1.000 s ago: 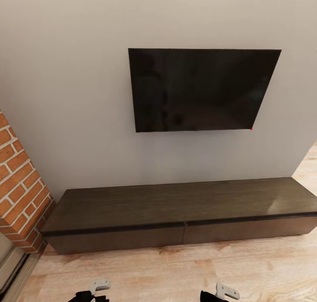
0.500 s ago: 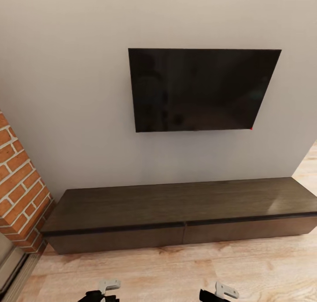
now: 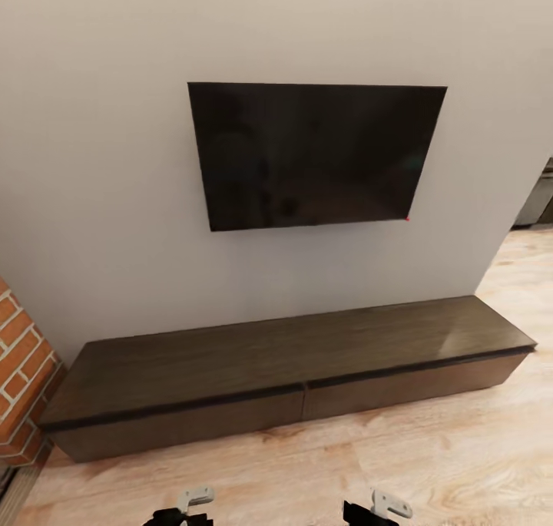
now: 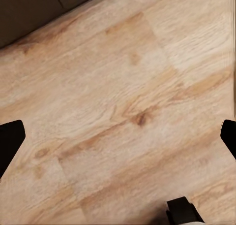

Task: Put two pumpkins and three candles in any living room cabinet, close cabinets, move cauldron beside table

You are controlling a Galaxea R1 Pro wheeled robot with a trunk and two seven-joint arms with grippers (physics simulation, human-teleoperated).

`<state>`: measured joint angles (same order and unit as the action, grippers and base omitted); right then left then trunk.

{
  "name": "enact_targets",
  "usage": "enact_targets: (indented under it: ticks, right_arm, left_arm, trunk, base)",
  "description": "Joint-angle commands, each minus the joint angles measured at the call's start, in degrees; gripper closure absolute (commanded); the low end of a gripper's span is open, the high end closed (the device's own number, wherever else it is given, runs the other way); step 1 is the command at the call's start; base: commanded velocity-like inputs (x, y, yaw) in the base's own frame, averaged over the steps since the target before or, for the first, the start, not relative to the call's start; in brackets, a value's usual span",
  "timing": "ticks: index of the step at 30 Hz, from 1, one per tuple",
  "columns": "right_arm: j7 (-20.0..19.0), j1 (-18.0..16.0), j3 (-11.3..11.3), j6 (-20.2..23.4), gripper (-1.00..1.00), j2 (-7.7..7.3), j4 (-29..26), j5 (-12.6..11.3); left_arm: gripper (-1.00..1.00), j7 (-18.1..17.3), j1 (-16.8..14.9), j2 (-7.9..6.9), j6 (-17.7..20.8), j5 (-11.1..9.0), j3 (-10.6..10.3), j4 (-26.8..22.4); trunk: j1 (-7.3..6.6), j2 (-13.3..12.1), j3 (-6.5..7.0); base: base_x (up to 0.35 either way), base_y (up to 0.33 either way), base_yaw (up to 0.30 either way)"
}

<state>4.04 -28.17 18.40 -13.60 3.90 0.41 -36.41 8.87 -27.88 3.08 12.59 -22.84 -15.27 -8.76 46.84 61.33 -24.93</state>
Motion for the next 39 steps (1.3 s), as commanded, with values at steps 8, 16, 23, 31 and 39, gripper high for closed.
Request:
enact_targets:
  ticks: [8, 16, 23, 31, 39]
  right_arm:
    - [0.1, -0.03, -0.43, -1.19, -1.0, -0.01, 0.24, -0.32]
    - [0.09, -0.05, -0.51, -2.28, -1.0, -0.32, 1.11, -0.32]
    - [0.09, -0.04, -0.55, -2.47, -1.0, -0.38, 1.33, -0.32]
    - [0.09, -0.03, -0.48, -2.55, -1.0, -0.38, 1.34, -0.32]
    - [0.01, -0.04, -0.48, -2.57, -1.0, -0.39, 1.34, -0.32]
  left_arm:
    - [-1.0, 0.33, 0.1, 0.06, -6.52, -0.31, -0.56, 3.96]
    - [-1.0, 0.36, 0.11, -0.2, -7.14, -1.57, -0.41, 4.2]
    - [-1.0, 0.4, 0.26, -0.49, -13.36, -4.17, -0.38, 5.74]
    - [-1.0, 0.45, 3.09, -0.51, -14.84, -4.02, -0.45, 6.7]
    - [-1.0, 0.53, 12.54, -5.08, -14.88, -3.86, -0.7, 6.82]
  trunk:
    - [0.0, 0.04, -0.06]
    - [0.0, 0.04, -0.06]
    - [0.0, 0.04, -0.06]
    - [0.0, 0.04, -0.06]
    - [0.0, 0.04, -0.06]
  base:
    - [0.0, 0.0, -0.277]
    - [0.0, 0.0, -0.277]
    - [0.0, 0.0, -0.277]
    - [0.0, 0.0, -0.277]
    - [0.0, 0.0, -0.277]
